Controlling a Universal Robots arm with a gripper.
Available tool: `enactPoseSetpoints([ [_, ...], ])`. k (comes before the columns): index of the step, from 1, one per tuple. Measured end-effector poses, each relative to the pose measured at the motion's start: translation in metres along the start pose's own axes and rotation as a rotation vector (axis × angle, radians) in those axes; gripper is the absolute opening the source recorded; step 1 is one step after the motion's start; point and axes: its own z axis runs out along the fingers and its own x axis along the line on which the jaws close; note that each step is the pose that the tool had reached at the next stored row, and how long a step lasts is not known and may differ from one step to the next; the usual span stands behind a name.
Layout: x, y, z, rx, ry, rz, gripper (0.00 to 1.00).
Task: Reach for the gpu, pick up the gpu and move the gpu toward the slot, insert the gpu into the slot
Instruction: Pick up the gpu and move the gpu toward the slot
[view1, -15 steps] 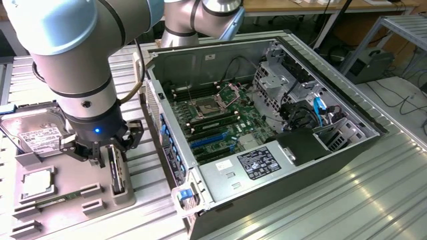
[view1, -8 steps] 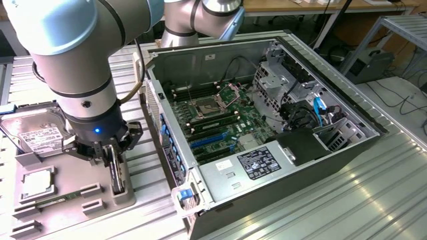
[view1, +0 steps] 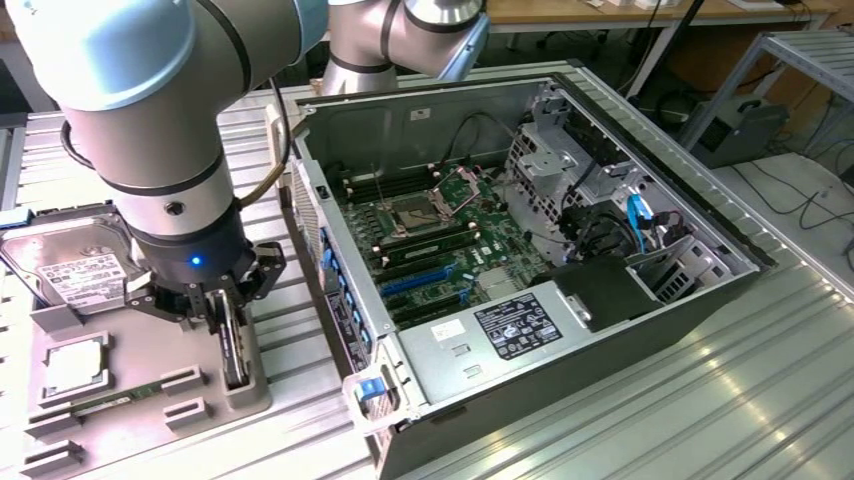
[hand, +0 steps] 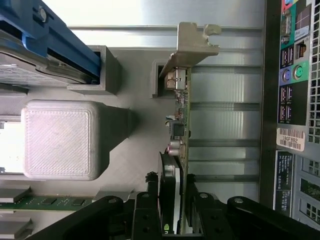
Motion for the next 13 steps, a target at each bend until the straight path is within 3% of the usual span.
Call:
enactPoseSetpoints([
  [3,0.0,0.0,0.0,0.0,0.0001,0.0,0.27],
  [13,0.0,0.0,0.0,0.0,0.0001,0.0,0.27],
])
